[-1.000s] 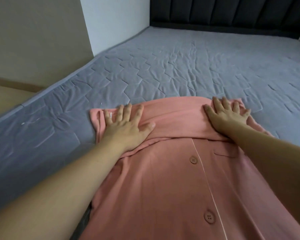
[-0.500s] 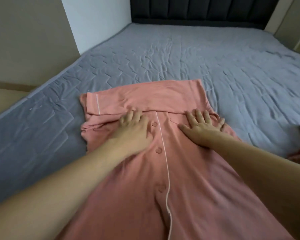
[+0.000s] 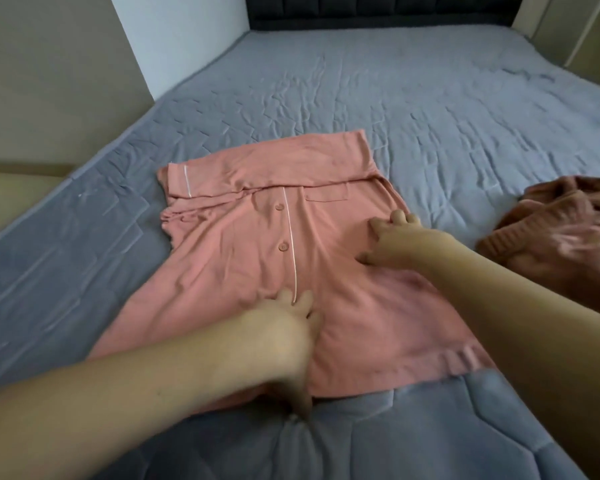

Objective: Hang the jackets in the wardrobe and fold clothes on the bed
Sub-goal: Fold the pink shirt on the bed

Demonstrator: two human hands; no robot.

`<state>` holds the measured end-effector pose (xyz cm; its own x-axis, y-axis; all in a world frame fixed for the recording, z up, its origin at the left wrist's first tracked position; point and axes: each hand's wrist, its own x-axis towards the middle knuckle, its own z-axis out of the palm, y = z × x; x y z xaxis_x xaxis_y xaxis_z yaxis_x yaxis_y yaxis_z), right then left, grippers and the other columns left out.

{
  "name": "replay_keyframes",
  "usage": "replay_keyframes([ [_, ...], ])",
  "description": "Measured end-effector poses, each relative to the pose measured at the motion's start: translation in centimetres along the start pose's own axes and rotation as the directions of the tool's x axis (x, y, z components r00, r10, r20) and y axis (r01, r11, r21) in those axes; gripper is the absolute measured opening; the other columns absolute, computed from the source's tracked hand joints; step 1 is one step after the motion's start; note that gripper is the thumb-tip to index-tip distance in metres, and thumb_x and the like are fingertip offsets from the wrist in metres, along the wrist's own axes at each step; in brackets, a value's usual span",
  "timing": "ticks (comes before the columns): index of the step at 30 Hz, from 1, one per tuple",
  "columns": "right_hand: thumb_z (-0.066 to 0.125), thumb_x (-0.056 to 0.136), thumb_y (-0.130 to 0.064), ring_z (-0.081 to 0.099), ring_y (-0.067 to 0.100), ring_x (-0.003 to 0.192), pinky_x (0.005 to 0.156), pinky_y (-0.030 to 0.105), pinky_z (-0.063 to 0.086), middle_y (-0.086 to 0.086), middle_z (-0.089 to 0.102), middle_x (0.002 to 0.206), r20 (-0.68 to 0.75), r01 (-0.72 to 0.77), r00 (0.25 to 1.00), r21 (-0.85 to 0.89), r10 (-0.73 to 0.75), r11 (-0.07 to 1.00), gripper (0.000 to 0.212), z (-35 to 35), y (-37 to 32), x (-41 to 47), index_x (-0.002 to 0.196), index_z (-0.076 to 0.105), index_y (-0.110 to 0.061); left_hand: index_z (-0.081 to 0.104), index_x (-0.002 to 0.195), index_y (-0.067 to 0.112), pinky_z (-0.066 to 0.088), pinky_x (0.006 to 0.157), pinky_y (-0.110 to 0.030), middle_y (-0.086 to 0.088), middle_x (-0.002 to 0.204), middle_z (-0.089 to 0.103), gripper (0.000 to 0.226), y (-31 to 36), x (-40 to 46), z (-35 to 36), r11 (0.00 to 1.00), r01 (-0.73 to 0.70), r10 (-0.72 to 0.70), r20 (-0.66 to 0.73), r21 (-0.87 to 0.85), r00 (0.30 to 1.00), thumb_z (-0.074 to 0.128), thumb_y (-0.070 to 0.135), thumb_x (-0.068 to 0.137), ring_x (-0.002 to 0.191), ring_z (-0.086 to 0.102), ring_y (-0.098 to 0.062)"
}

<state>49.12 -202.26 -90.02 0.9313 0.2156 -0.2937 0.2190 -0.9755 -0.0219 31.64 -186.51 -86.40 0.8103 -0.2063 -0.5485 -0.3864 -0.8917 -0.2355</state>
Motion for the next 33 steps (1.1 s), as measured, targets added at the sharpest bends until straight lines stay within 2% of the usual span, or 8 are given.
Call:
replay_keyframes([
  [6,0.054,0.086,-0.048,0.031,0.031,0.132,0.105,0.047,0.026,0.010,0.035,0.141,0.021,0.118,0.993,-0.168,-0.116,0.979,0.058,-2.0,-1.0,-1.3,0.134,0.042,-0.018,0.062,0.100,0.010,0.045,0.063,-0.030,-0.013,0.101,0.063,0.022,-1.9,1.6,-0.6,0.974,0.022,-0.047,-0.103,-0.225,0.994,0.058,0.011,0.078,0.089,0.064,-0.029],
  [10,0.052,0.088,-0.046,0.057,0.027,0.109,0.097,0.041,0.045,0.006,0.060,0.120,0.331,0.144,0.926,0.135,-0.182,0.980,0.040,-3.2,-1.7,-2.3,0.114,0.061,-0.017,0.058,0.068,0.011,0.036,0.050,-0.023,-0.006,0.069,0.060,0.009,-7.4,3.8,-0.8,0.604,0.107,-0.273,-0.079,-0.790,0.959,0.054,0.005,0.073,0.062,0.052,-0.021],
  [14,0.059,0.036,-0.096,0.051,0.014,0.116,0.096,0.027,0.037,-0.011,0.053,0.128,0.493,-0.023,0.840,0.446,-0.225,0.895,0.115,-4.7,-2.7,-4.4,0.127,0.052,-0.027,0.066,0.096,0.012,0.046,0.063,-0.027,-0.007,0.087,0.066,0.023,-10.8,5.7,-0.2,0.162,0.125,-0.503,0.027,-0.979,0.864,0.062,0.025,0.077,0.077,0.061,-0.024],
  [17,0.053,0.032,-0.100,0.042,0.025,0.129,0.104,0.049,0.037,-0.004,0.038,0.146,0.332,0.120,0.928,0.164,-0.169,0.979,0.133,-4.0,-5.0,-5.4,0.143,0.031,-0.029,0.063,0.112,0.009,0.044,0.056,-0.022,-0.004,0.084,0.064,0.039,-11.4,7.4,0.0,0.034,0.101,-0.520,0.068,-0.994,0.851,0.063,0.035,0.082,0.074,0.063,-0.020],
  [21,0.070,0.063,-0.066,0.038,0.035,0.126,0.097,0.078,0.020,0.006,0.025,0.139,0.044,0.194,0.981,-0.222,-0.189,0.956,0.106,-0.3,-8.0,-6.2,0.142,0.016,-0.021,0.063,0.114,0.011,0.037,0.057,-0.025,-0.005,0.098,0.064,0.061,-11.8,9.4,0.0,0.372,0.205,-0.572,-0.050,-0.905,0.818,0.060,0.060,0.077,0.076,0.056,-0.020],
  [24,0.066,0.078,-0.037,0.038,0.033,0.121,0.096,0.064,0.033,0.008,0.025,0.135,-0.056,0.145,0.983,-0.356,-0.176,0.923,0.078,-0.9,-7.8,-5.4,0.138,0.019,-0.018,0.063,0.116,0.012,0.041,0.072,-0.028,-0.012,0.120,0.064,0.072,-13.1,9.8,0.6,0.599,0.310,-0.599,-0.155,-0.738,0.786,0.050,0.070,0.075,0.101,0.060,-0.030],
  [27,0.054,0.086,-0.028,0.045,0.028,0.118,0.088,0.042,0.041,0.009,0.039,0.132,-0.183,0.166,0.945,-0.449,-0.272,0.878,0.051,-3.2,-6.0,-3.7,0.130,0.034,-0.013,0.059,0.089,0.017,0.038,0.060,-0.029,-0.002,0.096,0.066,0.053,-14.3,9.0,1.6,0.628,0.164,-0.455,-0.188,-0.760,0.871,0.061,0.066,0.068,0.078,0.059,-0.016],
  [33,0.051,0.087,-0.010,0.059,0.028,0.110,0.088,0.035,0.049,0.010,0.060,0.122,-0.006,0.026,0.999,-0.479,-0.033,0.877,0.031,-10.4,-4.6,2.0,0.116,0.061,-0.008,0.056,0.114,0.018,0.048,0.065,-0.024,0.000,0.097,0.060,0.063,-17.7,5.7,0.5,0.806,0.319,-0.292,0.133,-0.499,0.947,0.068,0.041,0.057,0.083,0.060,-0.019],
])
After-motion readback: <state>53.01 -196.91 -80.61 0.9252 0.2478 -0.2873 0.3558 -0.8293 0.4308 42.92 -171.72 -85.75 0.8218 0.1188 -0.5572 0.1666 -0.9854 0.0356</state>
